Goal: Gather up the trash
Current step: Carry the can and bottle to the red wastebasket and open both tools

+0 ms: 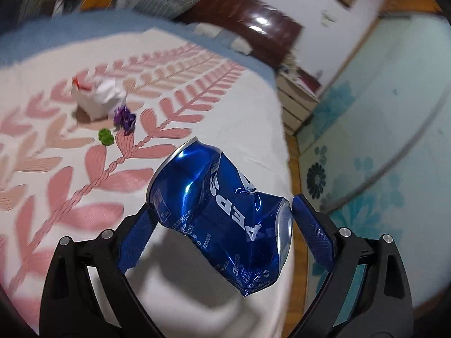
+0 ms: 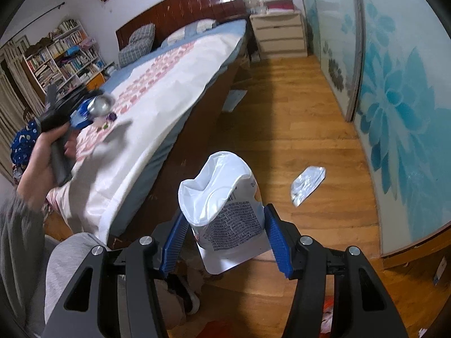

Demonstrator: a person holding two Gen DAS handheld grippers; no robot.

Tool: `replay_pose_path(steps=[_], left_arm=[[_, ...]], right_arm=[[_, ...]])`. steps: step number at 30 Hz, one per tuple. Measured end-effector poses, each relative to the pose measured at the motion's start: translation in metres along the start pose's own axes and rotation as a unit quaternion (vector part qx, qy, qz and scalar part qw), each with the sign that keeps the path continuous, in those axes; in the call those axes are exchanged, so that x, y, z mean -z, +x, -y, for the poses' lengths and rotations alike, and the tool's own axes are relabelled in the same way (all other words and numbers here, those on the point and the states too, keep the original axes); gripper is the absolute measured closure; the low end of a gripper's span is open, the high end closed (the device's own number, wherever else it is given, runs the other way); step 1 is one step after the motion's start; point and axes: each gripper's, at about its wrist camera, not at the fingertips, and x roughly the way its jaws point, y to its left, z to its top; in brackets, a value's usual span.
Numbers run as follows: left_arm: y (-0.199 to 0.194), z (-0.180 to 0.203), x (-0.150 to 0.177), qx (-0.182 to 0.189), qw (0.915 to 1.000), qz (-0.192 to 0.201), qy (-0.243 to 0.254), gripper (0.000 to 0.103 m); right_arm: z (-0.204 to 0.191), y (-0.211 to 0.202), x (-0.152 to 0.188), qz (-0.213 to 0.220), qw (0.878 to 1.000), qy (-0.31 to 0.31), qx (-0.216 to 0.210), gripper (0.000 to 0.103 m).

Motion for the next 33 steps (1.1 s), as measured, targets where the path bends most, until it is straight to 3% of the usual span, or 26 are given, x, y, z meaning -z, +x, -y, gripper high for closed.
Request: replay_pose_path(steps=[4, 6, 9, 13, 18, 20, 22, 27, 30, 33], left_arm=[[-0.049, 0.069, 0.035, 0.03, 0.9966, 0.002, 0.076, 0.01], [-0.067, 0.114, 0.058, 0.057, 0.9911, -0.003, 0.121, 0.01], [-0.085, 0.191, 0.105, 0.114, 0.9762, -0.031, 0.182, 0.01], [-0.089, 0.293, 0.189, 0.2, 0.9414, -0.098, 0.253, 0.01], [-0.075, 0.377, 0.304, 0.244, 0.8933, -0.197, 0.322, 0.01], [-0.07, 0.39, 0.335, 0.246, 0.8818, -0.221, 0.337, 0.01], [-0.065, 0.397, 0.366, 0.241, 0.8698, -0.245, 0.354, 0.01], [-0.054, 0.392, 0.433, 0.214, 0.8278, -0.301, 0.423, 0.01], [-0.049, 0.388, 0.445, 0.202, 0.8147, -0.316, 0.442, 0.01], [-0.044, 0.389, 0.446, 0.197, 0.8114, -0.323, 0.445, 0.01]], right_arm=[[0.032, -0.046, -0.008, 0.039, 0.999, 0.003, 0.026, 0.048], [0.053, -0.074, -0.009, 0.055, 0.997, 0.005, 0.045, 0.047], [0.086, -0.109, -0.002, 0.068, 0.995, 0.009, 0.073, 0.047], [0.14, -0.147, 0.03, 0.056, 0.99, 0.029, 0.124, 0.047], [0.192, -0.168, 0.081, 0.023, 0.983, 0.082, 0.163, 0.047], [0.228, -0.173, 0.13, -0.013, 0.975, 0.13, 0.182, 0.047], [0.235, -0.172, 0.14, -0.021, 0.973, 0.14, 0.184, 0.047], [0.27, -0.153, 0.196, -0.068, 0.958, 0.213, 0.179, 0.047], [0.278, -0.136, 0.214, -0.087, 0.953, 0.24, 0.166, 0.047], [0.281, -0.128, 0.217, -0.092, 0.951, 0.252, 0.157, 0.047]])
